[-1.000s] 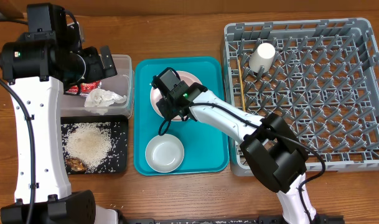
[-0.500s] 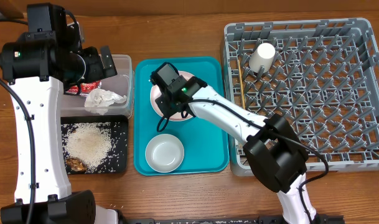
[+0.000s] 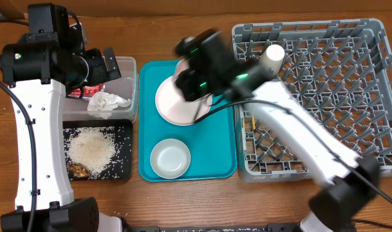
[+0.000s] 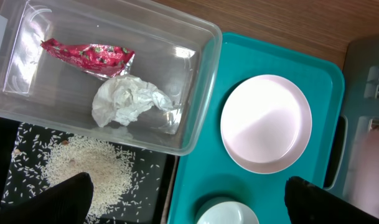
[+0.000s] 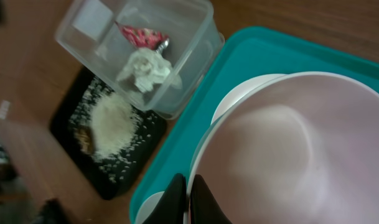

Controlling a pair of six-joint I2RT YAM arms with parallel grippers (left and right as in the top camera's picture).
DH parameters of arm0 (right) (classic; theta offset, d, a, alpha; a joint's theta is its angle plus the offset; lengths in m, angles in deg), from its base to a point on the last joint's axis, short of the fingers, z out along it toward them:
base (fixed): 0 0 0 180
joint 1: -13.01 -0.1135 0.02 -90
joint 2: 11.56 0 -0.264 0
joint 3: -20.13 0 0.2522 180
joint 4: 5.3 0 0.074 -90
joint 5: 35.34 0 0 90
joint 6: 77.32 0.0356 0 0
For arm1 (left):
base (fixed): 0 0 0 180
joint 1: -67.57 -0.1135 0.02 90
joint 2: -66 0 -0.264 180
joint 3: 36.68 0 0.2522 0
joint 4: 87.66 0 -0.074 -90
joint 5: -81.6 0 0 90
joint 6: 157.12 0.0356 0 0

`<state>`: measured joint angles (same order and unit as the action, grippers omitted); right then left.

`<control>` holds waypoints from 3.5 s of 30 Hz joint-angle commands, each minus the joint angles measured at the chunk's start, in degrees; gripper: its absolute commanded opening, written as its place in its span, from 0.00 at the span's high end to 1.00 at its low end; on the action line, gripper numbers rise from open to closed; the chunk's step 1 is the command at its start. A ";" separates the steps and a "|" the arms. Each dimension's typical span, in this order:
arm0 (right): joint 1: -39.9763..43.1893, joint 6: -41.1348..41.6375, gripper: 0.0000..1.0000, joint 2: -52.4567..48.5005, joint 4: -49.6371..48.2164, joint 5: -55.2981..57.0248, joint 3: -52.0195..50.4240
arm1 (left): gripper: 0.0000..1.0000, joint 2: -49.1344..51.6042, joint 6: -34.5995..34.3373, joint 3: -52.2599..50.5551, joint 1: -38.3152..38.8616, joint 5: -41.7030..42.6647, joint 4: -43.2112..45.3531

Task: Sort waste into correct bins and load items into the dishwasher
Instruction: 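Lift pink bowl with right gripper and carry it over rack, then lower pink bowl upside down into rack beside white cup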

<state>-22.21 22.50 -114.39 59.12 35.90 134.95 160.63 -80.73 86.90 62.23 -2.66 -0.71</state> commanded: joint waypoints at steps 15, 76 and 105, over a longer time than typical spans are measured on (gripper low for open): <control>43.87 -4.39 0.96 -0.79 3.48 -48.13 -0.90 | 0.00 0.42 -0.79 0.04 0.11 -0.39 0.00; 59.67 -2.34 0.70 -15.91 -1.36 -28.26 -5.01 | 0.00 0.42 -0.76 0.04 0.11 -0.39 0.00; 37.13 -0.63 0.95 -8.57 23.08 17.99 10.64 | 0.00 0.42 -0.76 0.04 0.11 -0.39 0.00</control>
<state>16.43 21.93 -124.66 82.02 44.79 146.16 160.63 -80.73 86.90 62.23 -2.66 -0.71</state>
